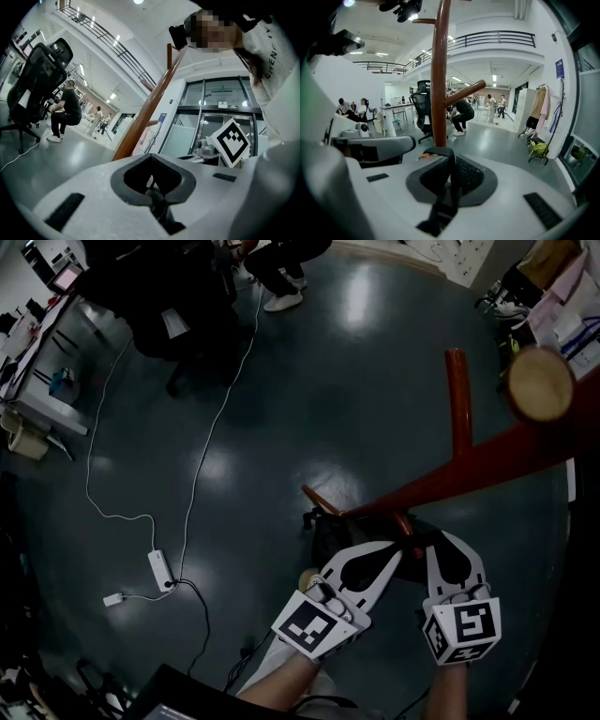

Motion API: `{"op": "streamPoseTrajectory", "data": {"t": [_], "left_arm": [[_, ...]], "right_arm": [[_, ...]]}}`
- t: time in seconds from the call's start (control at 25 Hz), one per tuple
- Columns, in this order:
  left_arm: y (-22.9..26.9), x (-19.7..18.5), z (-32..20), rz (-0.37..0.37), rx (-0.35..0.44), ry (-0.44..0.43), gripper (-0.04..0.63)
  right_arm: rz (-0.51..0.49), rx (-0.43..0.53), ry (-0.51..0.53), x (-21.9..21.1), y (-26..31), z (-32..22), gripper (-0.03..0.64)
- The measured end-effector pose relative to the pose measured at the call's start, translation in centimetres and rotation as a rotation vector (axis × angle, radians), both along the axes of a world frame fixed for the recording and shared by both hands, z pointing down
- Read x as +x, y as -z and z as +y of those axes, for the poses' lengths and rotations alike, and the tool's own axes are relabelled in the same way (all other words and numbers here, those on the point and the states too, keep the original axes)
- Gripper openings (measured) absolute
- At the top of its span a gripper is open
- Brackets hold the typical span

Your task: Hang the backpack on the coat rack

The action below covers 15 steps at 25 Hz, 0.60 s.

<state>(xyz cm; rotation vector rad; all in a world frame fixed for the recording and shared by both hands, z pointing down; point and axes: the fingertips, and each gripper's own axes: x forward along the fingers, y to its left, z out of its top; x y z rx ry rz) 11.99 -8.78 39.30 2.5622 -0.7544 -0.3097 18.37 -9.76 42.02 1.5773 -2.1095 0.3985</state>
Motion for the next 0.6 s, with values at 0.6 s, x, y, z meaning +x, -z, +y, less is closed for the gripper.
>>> {"op": "streamPoseTrajectory", "data": {"t": [0.6], "left_arm": [[-0.44, -0.28, -0.33, 0.005, -0.015, 0.009, 0.011]], "right_arm": [[-0.029, -0.029, 0.014, 0.05, -0.57, -0.24, 0.037]]}}
